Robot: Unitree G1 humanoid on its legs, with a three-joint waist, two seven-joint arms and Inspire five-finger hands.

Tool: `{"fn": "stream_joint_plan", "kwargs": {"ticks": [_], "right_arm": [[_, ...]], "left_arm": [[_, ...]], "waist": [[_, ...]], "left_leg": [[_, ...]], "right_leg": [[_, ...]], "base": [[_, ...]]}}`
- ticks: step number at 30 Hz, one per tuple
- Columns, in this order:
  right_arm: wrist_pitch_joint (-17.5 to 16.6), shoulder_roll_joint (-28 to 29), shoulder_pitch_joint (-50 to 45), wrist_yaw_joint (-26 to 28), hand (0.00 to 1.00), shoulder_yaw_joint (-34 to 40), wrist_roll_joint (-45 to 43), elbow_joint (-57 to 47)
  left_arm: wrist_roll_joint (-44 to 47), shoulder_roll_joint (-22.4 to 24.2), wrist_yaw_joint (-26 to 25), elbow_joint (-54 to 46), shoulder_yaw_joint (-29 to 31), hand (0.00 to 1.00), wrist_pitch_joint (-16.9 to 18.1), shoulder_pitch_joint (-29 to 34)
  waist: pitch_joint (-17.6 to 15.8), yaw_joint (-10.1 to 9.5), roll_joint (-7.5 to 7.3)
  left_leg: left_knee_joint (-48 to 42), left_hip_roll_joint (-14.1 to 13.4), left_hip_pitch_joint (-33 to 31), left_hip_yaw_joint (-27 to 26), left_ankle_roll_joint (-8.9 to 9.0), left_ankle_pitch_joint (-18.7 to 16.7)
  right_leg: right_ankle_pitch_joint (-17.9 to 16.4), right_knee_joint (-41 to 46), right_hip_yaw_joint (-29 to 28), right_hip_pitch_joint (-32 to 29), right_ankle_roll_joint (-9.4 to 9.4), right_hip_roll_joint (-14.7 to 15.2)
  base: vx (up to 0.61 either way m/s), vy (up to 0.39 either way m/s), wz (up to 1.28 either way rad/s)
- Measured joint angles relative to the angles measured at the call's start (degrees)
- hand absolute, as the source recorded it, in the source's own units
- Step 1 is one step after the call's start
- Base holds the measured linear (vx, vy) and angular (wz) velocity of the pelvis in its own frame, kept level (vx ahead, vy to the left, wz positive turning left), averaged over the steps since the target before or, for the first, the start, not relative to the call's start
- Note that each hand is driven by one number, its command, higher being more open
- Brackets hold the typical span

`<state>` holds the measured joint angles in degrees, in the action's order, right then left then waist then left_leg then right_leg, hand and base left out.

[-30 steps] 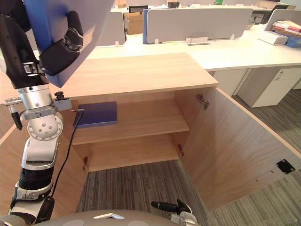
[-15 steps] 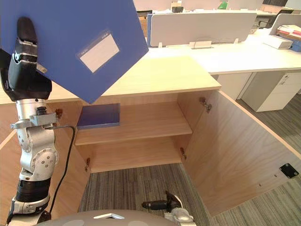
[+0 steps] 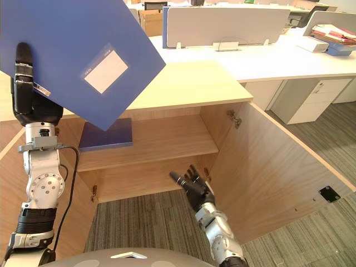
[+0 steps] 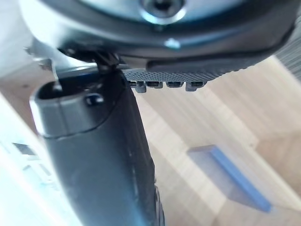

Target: Walk over to the cabinet, pick up the folder, carry it to the office cabinet, place the folder inside the office cabinet, then close the office cabinet door

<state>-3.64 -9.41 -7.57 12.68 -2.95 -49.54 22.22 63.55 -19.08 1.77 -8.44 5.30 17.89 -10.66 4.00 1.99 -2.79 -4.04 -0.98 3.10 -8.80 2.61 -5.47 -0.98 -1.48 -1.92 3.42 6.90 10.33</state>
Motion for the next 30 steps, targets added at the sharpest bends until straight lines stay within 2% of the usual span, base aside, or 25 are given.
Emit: {"fn": "stream_joint_plan", "kwargs": {"ticks": [3, 10, 22, 30], "right_arm": [[-1.6, -0.7, 3.3, 0.5, 1.0, 3.1, -4.7, -2.0], [-5.3, -2.1, 8.6, 2.3, 1.0, 5.2, -10.3, -9.5], [-6.9, -2.8, 20.0, 3.0, 1.0, 6.9, -10.0, -13.2], [-7.2, -7.7, 30.6, 3.3, 1.0, 6.4, -7.0, -14.0]], "left_arm": [[1.3, -0.7, 1.5, 1.6, 0.0, 0.0, -0.7, 0.0], [1.3, -1.2, 3.9, 4.2, -0.2, 0.0, -2.8, -0.1], [-0.6, -1.2, 7.3, 11.4, -4.3, 0.0, -5.5, -5.5], [-3.5, -1.2, 9.5, 19.3, -9.2, 0.0, -7.4, -10.8]], "waist": [[-0.5, 0.25, -0.7], [-0.6, 1.36, -0.84], [-1.6, 1.44, -1.95], [-2.4, 1.37, -1.99]], "left_leg": [[-1.0, -0.4, -0.2, -0.1, 0.21, -0.5], [-1.9, -0.6, -0.6, -0.1, 0.33, -0.9], [-2.1, -0.6, -0.7, 0.0, 0.17, -1.2], [-3.8, -0.7, -1.9, 0.8, 0.04, -2.0]], "right_leg": [[0.0, 0.4, -0.3, -0.1, -0.01, -0.3], [0.1, 0.4, -0.4, -0.2, -0.1, -0.5], [0.2, 0.3, -0.7, -0.4, -0.15, -0.6], [0.8, 0.4, -0.1, -0.4, -0.44, -0.6]], "base": [[-0.05, -0.021, -0.05], [-0.02, -0.01, -0.01], [0.0, 0.0, 0.0], [-0.01, -0.002, 0.03]]}}
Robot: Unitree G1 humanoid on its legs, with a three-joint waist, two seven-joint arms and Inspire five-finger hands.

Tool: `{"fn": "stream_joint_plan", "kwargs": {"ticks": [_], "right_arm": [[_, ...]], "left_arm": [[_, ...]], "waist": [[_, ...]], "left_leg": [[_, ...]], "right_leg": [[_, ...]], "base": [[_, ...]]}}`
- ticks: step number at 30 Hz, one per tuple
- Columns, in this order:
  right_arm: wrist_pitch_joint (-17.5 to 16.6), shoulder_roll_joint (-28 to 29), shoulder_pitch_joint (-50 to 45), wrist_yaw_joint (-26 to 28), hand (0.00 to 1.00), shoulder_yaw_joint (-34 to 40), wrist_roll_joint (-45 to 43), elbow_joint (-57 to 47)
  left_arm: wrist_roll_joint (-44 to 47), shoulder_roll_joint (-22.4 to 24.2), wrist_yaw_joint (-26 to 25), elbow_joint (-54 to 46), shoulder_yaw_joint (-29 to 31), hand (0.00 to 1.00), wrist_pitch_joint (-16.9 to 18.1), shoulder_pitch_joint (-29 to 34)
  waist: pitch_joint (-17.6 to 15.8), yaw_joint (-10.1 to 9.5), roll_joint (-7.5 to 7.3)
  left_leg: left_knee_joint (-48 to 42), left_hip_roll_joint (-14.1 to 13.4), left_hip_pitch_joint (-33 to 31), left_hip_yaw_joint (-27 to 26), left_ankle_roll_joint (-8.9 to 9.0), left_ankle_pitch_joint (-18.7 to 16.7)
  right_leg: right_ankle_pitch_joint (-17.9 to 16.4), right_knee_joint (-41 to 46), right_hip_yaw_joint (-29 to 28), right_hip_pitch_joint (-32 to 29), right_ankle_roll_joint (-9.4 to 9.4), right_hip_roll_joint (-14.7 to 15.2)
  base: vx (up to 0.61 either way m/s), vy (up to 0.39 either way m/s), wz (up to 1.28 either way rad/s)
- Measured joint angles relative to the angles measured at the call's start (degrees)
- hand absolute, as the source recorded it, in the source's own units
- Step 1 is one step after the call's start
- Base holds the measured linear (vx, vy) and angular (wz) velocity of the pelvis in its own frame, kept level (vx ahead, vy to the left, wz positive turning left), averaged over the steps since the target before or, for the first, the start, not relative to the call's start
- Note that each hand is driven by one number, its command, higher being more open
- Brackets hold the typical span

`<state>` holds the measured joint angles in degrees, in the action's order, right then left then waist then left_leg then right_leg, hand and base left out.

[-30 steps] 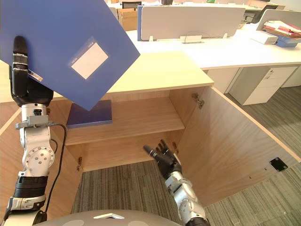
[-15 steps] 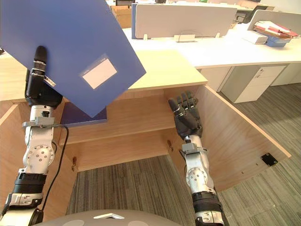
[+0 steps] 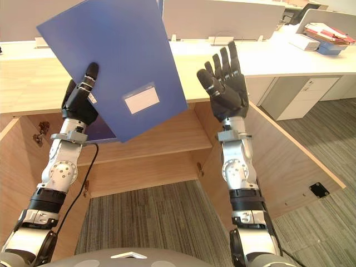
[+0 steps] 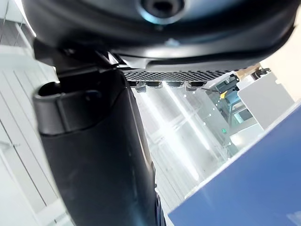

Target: Walk over to the cabinet, pick up the folder, carry it to the office cabinet, place the folder inside the office cabinet, then close the office cabinet door

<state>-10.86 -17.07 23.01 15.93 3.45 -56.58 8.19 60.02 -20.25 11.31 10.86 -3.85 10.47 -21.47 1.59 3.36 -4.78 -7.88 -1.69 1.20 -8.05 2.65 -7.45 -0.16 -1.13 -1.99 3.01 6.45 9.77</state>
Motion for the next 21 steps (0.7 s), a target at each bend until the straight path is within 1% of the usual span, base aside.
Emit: {"fn": "stream_joint_plan", "kwargs": {"ticks": [1, 5, 10, 12, 15, 17, 21], "right_arm": [[0.0, -0.8, 1.1, 0.1, 1.0, -0.4, 0.0, 0.1], [0.2, -3.3, 4.4, 1.3, 1.0, -2.0, 0.0, 1.7], [0.6, -5.9, 9.0, 2.2, 1.0, -4.4, 0.2, 6.0], [0.7, -7.3, 11.5, 2.7, 1.0, -6.0, 2.3, 7.6], [2.0, -9.9, 14.5, 3.7, 1.0, -8.6, 2.4, 9.9], [2.8, -11.0, 16.8, 4.0, 1.0, -10.2, 4.5, 12.2], [4.3, -14.0, 19.6, 5.1, 1.0, -13.9, 4.6, 15.8]], "left_arm": [[0.0, 0.0, 0.7, 0.8, -0.3, 0.0, -0.6, -1.1], [-0.1, 0.0, 2.5, 2.8, -1.3, 0.0, -0.7, -3.3], [-0.2, -0.1, 3.4, 3.9, -1.5, 0.0, -0.7, -4.0], [-0.2, -0.6, 3.9, 4.9, -1.8, 0.0, -0.7, -5.0], [-0.1, -0.7, 4.4, 5.0, -2.1, 0.0, -0.7, -6.9], [-0.1, -1.0, 5.7, 5.0, -2.3, 0.0, -0.7, -8.3], [-0.1, -1.8, 8.3, 5.0, -2.3, 0.0, -0.7, -9.2]], "waist": [[-0.2, -0.05, -0.09], [-0.8, -0.05, 0.11], [-0.9, -0.2, 0.13], [-0.9, -0.31, 0.13], [-0.9, -0.7, 0.13], [-0.9, -0.98, 0.15], [-0.9, -1.63, 0.15]], "left_leg": [[0.0, 0.0, 0.0, 0.0, -0.01, 0.0], [0.0, 0.0, -0.3, 0.0, -0.2, 0.1], [0.0, 0.0, -0.4, 0.0, -0.37, 0.2], [0.0, 0.0, -0.4, 0.0, -0.45, 0.3], [0.0, 0.0, -0.6, 0.0, -0.61, 0.4], [0.0, 0.1, -0.6, 0.0, -0.72, 0.5], [0.0, 0.1, -0.6, 0.0, -0.89, 0.6]], "right_leg": [[0.1, 0.0, 0.0, 0.0, -0.11, 0.0], [0.9, 0.0, 0.1, -0.1, -0.27, 0.0], [1.5, 0.0, 0.2, -0.2, -0.44, -0.1], [1.7, 0.0, 0.2, -0.2, -0.42, -0.1], [1.9, 0.0, 0.2, -0.4, -0.52, -0.1], [2.1, 0.0, 0.2, -0.5, -0.56, -0.1], [2.2, -0.1, 0.3, -0.5, -0.54, -0.1]], "base": [[0.0, 0.0, 0.0], [-0.01, 0.001, 0.0], [-0.03, -0.003, 0.0], [-0.04, -0.013, 0.0], [-0.05, -0.015, 0.0], [-0.05, -0.016, -0.01], [-0.04, -0.018, 0.0]]}}
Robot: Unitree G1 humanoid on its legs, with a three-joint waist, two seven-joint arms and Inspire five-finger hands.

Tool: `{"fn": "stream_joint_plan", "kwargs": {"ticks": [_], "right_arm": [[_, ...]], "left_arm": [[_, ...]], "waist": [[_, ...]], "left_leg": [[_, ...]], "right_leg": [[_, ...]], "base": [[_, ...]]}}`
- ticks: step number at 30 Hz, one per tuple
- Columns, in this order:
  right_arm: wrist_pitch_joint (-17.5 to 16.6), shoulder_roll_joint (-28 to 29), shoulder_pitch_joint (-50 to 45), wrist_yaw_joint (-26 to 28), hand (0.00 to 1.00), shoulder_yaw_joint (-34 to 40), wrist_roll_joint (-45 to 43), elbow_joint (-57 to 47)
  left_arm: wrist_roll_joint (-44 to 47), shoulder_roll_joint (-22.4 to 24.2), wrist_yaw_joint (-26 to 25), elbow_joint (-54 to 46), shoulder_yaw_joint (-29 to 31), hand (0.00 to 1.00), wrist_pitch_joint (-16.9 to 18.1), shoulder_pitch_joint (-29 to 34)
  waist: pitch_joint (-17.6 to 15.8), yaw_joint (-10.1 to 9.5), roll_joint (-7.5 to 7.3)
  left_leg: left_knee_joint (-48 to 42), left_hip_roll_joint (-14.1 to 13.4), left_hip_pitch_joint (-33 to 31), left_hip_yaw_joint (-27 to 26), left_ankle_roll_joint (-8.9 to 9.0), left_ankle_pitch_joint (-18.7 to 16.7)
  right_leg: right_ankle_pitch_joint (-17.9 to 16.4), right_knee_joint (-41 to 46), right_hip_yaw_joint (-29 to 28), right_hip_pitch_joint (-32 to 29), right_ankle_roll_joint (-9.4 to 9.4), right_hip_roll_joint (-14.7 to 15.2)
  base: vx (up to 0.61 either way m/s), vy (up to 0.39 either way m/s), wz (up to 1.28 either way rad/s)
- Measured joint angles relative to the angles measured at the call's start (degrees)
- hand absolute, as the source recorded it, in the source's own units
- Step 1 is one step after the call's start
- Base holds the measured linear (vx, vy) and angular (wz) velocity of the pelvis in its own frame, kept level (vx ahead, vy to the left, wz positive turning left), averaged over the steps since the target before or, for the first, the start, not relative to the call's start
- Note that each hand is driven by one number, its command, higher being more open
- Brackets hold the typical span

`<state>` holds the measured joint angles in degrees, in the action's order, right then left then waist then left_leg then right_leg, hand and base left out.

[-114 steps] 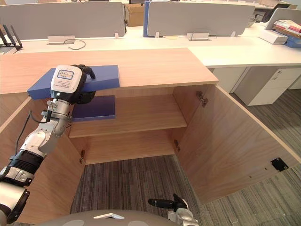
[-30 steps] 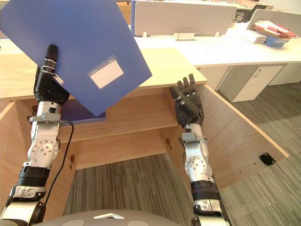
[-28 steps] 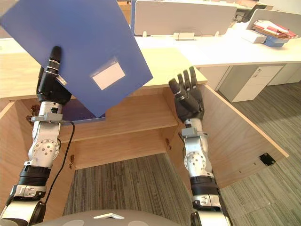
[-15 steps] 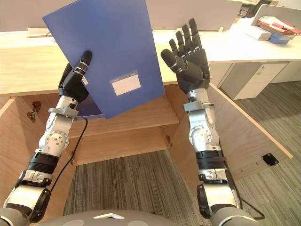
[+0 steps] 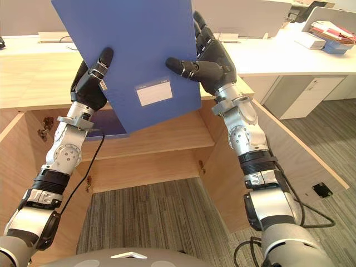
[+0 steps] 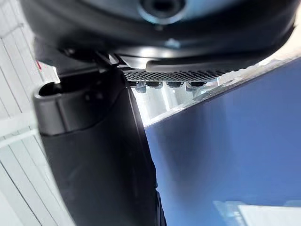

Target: Walk over to the cabinet, pick up the folder, carry it to the office cabinet, place the folder inside the office cabinet, then close the office cabinet door

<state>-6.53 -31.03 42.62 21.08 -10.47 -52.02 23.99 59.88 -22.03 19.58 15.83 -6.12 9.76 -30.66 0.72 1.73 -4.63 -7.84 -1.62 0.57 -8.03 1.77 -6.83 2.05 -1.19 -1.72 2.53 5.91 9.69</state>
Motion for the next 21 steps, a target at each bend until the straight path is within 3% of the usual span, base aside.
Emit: {"fn": "stream_joint_plan", "kwargs": {"ticks": [10, 11, 21], "right_arm": [[2.1, -4.0, 6.1, 3.0, 1.0, -8.2, 0.1, 3.6], [2.2, -4.3, 7.4, 3.5, 0.0, -9.8, 0.1, 4.8], [2.4, -5.2, 10.5, 6.2, 0.0, -17.3, -0.7, 7.6]], "left_arm": [[0.3, -3.8, 2.3, 0.0, -0.8, 0.0, 0.2, -0.9], [0.3, -4.4, 2.4, 0.0, -0.8, 0.0, 0.3, -1.1], [0.5, -9.2, 2.8, 1.6, -3.1, 0.0, 0.7, -3.8]], "waist": [[0.0, -0.3, 0.03], [0.0, -0.34, 0.03], [0.0, -1.49, 0.02]], "left_leg": [[1.0, 0.1, 0.0, 0.0, -0.37, 1.1], [1.1, 0.1, 0.0, 0.0, -0.31, 1.2], [1.2, -0.8, -0.6, 0.0, 0.65, 2.0]], "right_leg": [[1.4, -1.0, 0.2, 0.0, -0.24, -0.1], [1.5, -1.0, 0.2, -0.1, -0.25, -0.1], [1.5, -1.7, 0.7, -0.4, -0.26, -1.0]], "base": [[-0.04, -0.021, -0.01], [-0.07, -0.037, -0.01], [-0.06, -0.049, -0.01]]}}
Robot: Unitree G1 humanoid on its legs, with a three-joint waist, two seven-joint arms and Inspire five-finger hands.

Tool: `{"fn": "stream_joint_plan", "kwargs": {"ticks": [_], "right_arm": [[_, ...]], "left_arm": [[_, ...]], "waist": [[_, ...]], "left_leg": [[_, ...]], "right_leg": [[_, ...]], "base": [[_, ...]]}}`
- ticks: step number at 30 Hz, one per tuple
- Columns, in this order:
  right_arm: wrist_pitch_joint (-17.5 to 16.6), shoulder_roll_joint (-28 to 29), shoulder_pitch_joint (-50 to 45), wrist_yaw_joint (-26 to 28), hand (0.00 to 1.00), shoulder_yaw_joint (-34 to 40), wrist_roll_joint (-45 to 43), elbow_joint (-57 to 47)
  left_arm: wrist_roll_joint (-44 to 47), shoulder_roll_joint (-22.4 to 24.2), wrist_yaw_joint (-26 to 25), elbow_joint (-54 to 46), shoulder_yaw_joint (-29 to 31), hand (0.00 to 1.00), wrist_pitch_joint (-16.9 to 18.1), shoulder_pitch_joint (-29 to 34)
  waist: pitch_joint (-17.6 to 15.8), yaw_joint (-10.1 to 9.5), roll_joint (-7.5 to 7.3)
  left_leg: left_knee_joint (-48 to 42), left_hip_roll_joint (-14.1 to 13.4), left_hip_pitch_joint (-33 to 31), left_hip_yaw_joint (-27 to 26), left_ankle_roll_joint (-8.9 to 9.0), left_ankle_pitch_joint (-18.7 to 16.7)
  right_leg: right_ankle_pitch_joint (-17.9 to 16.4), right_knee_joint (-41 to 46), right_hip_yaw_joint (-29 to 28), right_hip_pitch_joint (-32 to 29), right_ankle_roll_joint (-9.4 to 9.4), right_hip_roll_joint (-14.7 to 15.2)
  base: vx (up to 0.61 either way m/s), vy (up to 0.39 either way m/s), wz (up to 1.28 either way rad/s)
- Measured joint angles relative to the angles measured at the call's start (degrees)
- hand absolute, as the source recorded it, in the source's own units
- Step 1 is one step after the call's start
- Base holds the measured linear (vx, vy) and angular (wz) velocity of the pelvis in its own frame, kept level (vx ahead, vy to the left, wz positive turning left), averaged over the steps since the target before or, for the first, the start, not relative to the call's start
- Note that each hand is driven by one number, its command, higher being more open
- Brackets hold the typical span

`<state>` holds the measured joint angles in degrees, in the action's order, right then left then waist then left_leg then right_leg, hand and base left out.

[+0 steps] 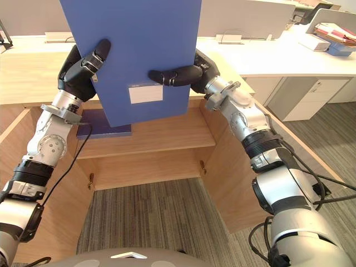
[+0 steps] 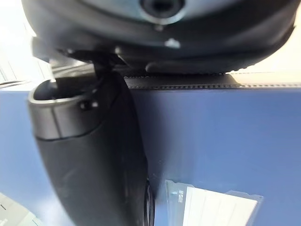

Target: Walk over to the cabinet, pick up the folder, carry it to the office cabinet, place the folder inside the office cabinet, then close the office cabinet door

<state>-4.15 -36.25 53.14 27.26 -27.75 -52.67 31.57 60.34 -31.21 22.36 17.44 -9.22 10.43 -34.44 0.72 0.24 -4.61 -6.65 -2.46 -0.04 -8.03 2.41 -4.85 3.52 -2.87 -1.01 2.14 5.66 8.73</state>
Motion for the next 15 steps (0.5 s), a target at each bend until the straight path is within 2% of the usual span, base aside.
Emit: {"fn": "stream_joint_plan", "kwargs": {"ticks": [4, 5, 8, 11, 15], "right_arm": [[0.2, 0.2, 0.0, 1.7, 0.0, -1.6, -1.9, 0.1], [0.2, 0.5, 0.0, 2.0, 0.0, -1.7, -1.9, 0.1], [0.2, 1.7, -0.3, 0.8, 0.0, -0.9, -2.0, 0.7], [-0.1, 5.2, -3.1, -1.2, 0.0, 3.2, -2.0, 1.0], [-0.3, 11.0, -9.5, -4.6, 0.0, 7.4, -2.3, 1.0]], "left_arm": [[0.3, 0.0, 0.0, 2.7, 0.0, 0.0, 0.6, 0.0], [0.5, 0.0, 0.0, 3.4, 0.0, 1.0, 0.6, 0.0], [1.0, 0.0, 0.0, 3.5, -0.5, 1.0, 0.6, 0.1], [2.0, 0.6, 0.0, 3.4, -1.7, 1.0, 0.6, 0.5], [2.0, 2.5, 0.0, 2.3, -1.8, 1.0, 0.6, 4.7]], "waist": [[-0.1, 0.02, 0.1], [-0.1, 0.01, 0.11], [-0.1, -0.06, 0.2], [-0.2, -0.08, 0.26], [-0.2, 0.03, 0.31]], "left_leg": [[-0.1, -0.5, -1.1, 0.5, 0.63, 0.4], [-0.1, -0.8, -1.2, 0.5, 0.74, 0.5], [-0.1, -1.1, -1.4, 0.6, 0.89, 0.6], [-0.1, -1.1, -1.4, 0.6, 0.9, 0.6], [-0.1, -1.1, -1.4, 0.6, 0.92, 0.6]], "right_leg": [[0.0, -0.4, 0.7, -0.6, 0.0, -0.5], [0.0, -0.4, 0.7, -0.7, 0.0, -0.7], [0.0, -0.4, 0.8, -0.8, -0.02, -1.0], [0.0, -0.5, 0.9, -0.7, -0.02, -1.0], [0.0, -0.7, 0.9, -0.7, -0.02, -1.0]], "base": [[-0.04, -0.059, 0.05], [-0.02, -0.047, 0.0], [-0.01, -0.028, 0.01], [0.0, 0.0, 0.0], [0.0, 0.0, 0.0]]}}
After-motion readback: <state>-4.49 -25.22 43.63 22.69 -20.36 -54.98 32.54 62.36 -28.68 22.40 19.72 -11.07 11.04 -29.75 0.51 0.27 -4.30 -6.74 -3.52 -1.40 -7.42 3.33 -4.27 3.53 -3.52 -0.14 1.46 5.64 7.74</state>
